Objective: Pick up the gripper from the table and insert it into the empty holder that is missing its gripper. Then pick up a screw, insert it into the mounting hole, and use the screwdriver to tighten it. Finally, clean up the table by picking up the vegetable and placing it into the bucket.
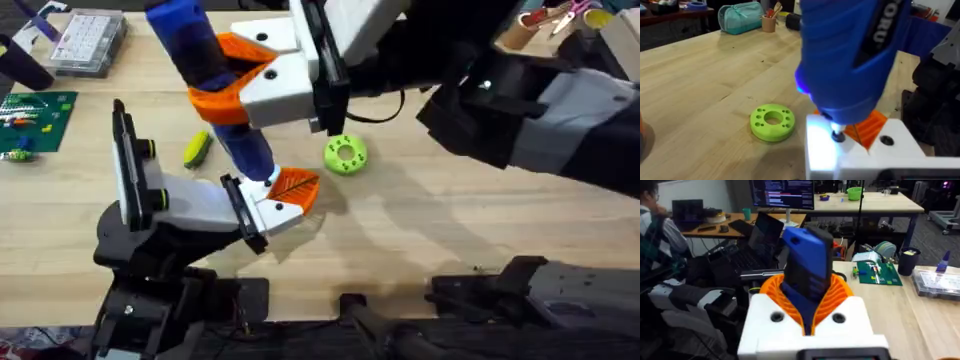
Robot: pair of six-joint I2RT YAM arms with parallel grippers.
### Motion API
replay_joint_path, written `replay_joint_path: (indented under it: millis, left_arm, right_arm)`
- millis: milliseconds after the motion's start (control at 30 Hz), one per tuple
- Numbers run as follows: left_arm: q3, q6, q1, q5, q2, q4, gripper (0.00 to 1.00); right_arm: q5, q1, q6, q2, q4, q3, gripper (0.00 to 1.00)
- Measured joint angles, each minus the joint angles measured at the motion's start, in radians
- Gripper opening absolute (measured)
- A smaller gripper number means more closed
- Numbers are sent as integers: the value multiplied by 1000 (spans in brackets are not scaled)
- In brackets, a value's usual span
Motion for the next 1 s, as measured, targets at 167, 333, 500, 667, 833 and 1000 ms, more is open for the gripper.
replay_joint_path:
  millis: [167, 333, 500, 667, 833, 1000]
  left_arm:
    - [0, 0, 0, 1, 0, 0, 18]
    - [0, -14, 0, 3, 0, 0, 18]
    - [0, -14, -1, 5, 1, -1, 18]
    - [0, -10, 0, -2, 0, 2, 18]
    - [0, -6, 0, -3, 0, 2, 18]
    - [0, -3, 0, -4, 0, 2, 18]
  right_arm:
    - [4, -1, 0, -1, -3, -2, 50]
    - [4, -2, 0, -5, 5, -14, 50]
    - [7, -2, 0, -7, 24, -25, 50]
    - [1, -1, 26, -4, 146, -51, 52]
    - [15, -4, 96, 8, 329, -50, 50]
    - [10, -11, 111, 10, 221, 88, 52]
